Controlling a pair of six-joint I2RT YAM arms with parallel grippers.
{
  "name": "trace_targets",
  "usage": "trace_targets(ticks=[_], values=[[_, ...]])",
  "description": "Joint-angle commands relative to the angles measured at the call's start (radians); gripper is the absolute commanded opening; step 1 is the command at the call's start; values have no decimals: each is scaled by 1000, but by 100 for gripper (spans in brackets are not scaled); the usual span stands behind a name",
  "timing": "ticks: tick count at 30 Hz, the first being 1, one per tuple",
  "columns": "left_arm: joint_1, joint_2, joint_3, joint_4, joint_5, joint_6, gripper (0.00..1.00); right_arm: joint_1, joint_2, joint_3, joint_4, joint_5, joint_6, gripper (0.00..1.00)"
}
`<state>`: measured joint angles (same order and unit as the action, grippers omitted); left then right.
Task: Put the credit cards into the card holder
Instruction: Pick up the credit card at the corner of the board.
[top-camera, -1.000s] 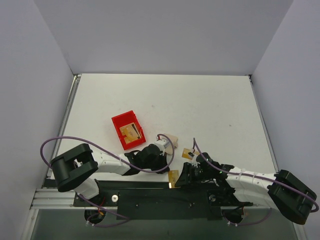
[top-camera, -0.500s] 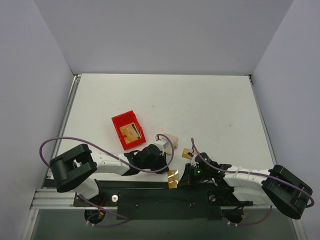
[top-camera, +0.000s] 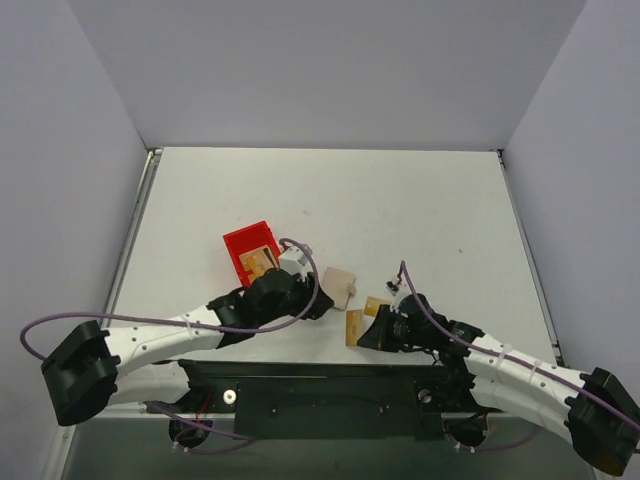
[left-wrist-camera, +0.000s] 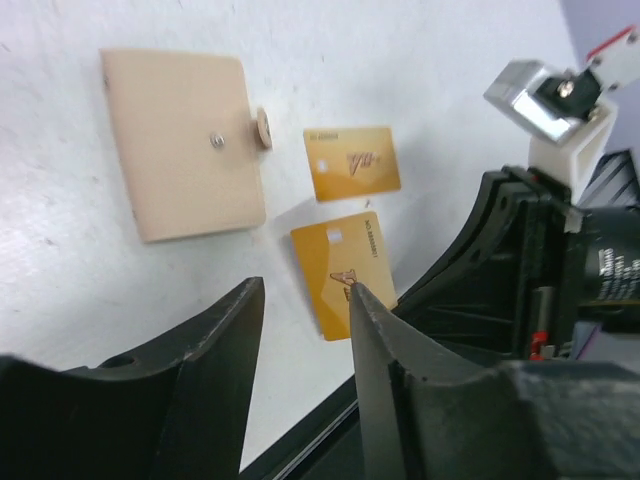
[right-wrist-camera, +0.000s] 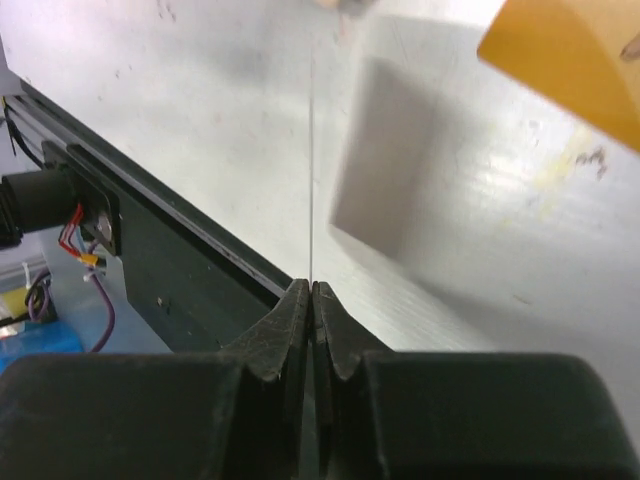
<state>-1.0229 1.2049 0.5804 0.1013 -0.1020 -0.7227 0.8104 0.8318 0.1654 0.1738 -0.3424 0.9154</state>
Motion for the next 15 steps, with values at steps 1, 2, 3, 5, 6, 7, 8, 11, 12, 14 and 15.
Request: trace_targets(ticks=[1, 2, 3, 5, 6, 7, 8, 11, 12, 14, 15], values=[[90, -120, 21, 6, 27, 6, 52, -27, -11, 106, -66, 62, -78, 0], [125, -146, 18, 21, 60, 5, 55, -30, -5, 126, -66, 57, -90, 0], [144, -157, 16, 26, 83, 8, 56, -33, -2, 158, -66, 54, -114, 0], [191, -185, 22, 37, 148, 14, 59, -43, 7, 199, -66, 42, -142, 0], [202, -200, 22, 46, 159, 19, 60, -46, 12, 210, -63, 34, -148, 0], [216, -208, 22, 52, 180, 22, 61, -53, 12, 235, -62, 28, -164, 0], [225, -220, 21, 67, 189, 22, 61, -63, 12, 244, -54, 13, -168, 0], [263, -243, 16, 101, 251, 9, 65, -97, 9, 269, -20, -44, -173, 0], [270, -257, 12, 119, 265, 3, 66, -118, 4, 264, 15, -85, -164, 0], [291, -281, -2, 162, 300, -12, 69, -163, 7, 247, 100, -159, -127, 0], [308, -289, -7, 196, 324, -29, 71, -183, 13, 237, 145, -187, -104, 0]])
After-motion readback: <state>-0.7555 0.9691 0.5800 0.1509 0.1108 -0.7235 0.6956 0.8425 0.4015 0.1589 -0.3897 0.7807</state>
